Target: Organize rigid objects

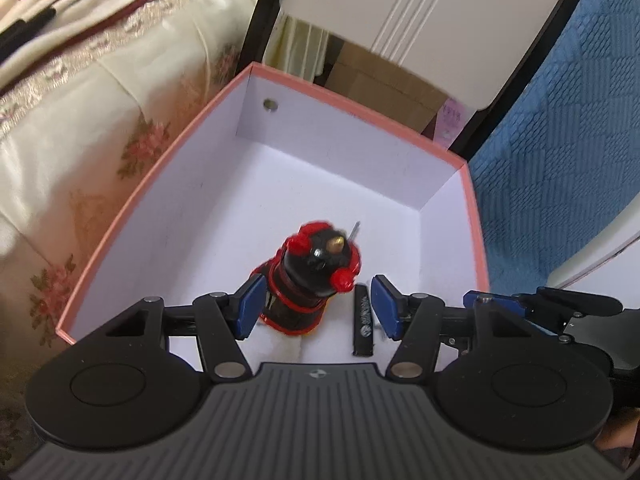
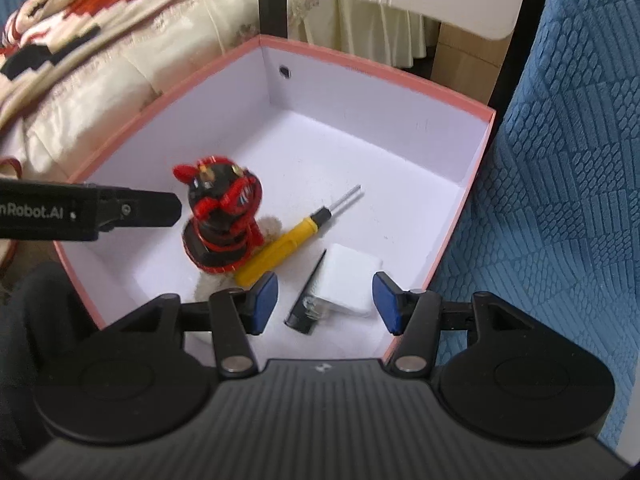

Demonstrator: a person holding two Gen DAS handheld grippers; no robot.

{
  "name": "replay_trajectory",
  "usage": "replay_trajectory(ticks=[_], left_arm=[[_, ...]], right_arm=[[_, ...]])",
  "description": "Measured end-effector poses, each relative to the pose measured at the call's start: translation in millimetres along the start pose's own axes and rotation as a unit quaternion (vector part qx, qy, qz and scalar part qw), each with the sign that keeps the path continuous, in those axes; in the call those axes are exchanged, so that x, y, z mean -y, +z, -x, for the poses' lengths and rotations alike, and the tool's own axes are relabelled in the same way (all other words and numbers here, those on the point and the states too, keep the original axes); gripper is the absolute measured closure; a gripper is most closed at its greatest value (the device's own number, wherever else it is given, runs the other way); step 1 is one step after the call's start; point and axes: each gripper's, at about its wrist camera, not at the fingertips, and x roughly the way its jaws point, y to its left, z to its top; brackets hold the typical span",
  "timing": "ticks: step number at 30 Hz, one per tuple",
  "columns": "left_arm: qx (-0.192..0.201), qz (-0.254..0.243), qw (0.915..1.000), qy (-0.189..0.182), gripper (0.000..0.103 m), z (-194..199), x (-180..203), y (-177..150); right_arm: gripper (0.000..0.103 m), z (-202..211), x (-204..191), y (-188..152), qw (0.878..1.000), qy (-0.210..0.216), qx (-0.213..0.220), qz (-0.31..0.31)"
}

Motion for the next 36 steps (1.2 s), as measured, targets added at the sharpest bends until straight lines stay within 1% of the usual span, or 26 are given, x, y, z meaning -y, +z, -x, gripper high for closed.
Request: replay_trajectory(ticks=[3, 7, 8, 9, 10, 12, 14, 15, 17, 19, 22, 29, 36], left_arm=[[0.018, -0.005, 0.9998, 0.000, 0.039, 15, 3, 6], [0.040, -0.009, 0.9992, 0.002, 0.038, 37, 11, 13], [0.045, -0.010, 0.9989, 0.004, 0.036, 43, 13, 14], [0.052, -0.011, 0.9986, 0.005, 0.031, 50, 16, 15], [0.056, -0.011, 0.9983, 0.006, 0.028, 54, 18, 16], [0.066, -0.014, 0.9977, 0.004, 0.028, 66, 22, 17], [0.072, -0.015, 0.9973, 0.002, 0.022, 75, 25, 17], [0.076, -0.014, 0.9970, 0.006, 0.017, 80, 27, 16], [0.085, -0.016, 0.9962, 0.008, 0.017, 89, 31, 14], [0.087, -0.013, 0.9961, 0.008, 0.012, 95, 33, 12], [0.092, -0.014, 0.9956, 0.008, 0.010, 105, 38, 7], [0.100, -0.010, 0.9949, 0.007, 0.010, 118, 46, -2], [0.088, -0.009, 0.9960, 0.013, 0.009, 117, 51, -17]], right_arm=[[0.048, 16, 2, 7, 1.000, 0.004, 0.021, -0.005], [0.048, 47, 5, 19, 0.998, 0.009, 0.062, -0.015], [0.048, 56, 6, 22, 0.997, 0.010, 0.073, -0.019], [0.048, 64, 7, 24, 0.996, 0.011, 0.083, -0.023], [0.048, 73, 8, 25, 0.995, 0.012, 0.092, -0.025], [0.048, 88, 9, 26, 0.994, 0.013, 0.105, -0.024], [0.048, 101, 10, 24, 0.993, 0.012, 0.116, -0.021], [0.048, 106, 11, 23, 0.993, 0.011, 0.118, -0.022], [0.048, 115, 13, 20, 0.992, 0.010, 0.123, -0.028], [0.048, 124, 15, 15, 0.991, 0.010, 0.128, -0.032], [0.048, 135, 13, 8, 0.991, 0.005, 0.131, -0.032], [0.048, 150, 10, -7, 0.991, -0.001, 0.128, -0.033], [0.048, 157, 11, -21, 0.992, -0.002, 0.120, -0.050]])
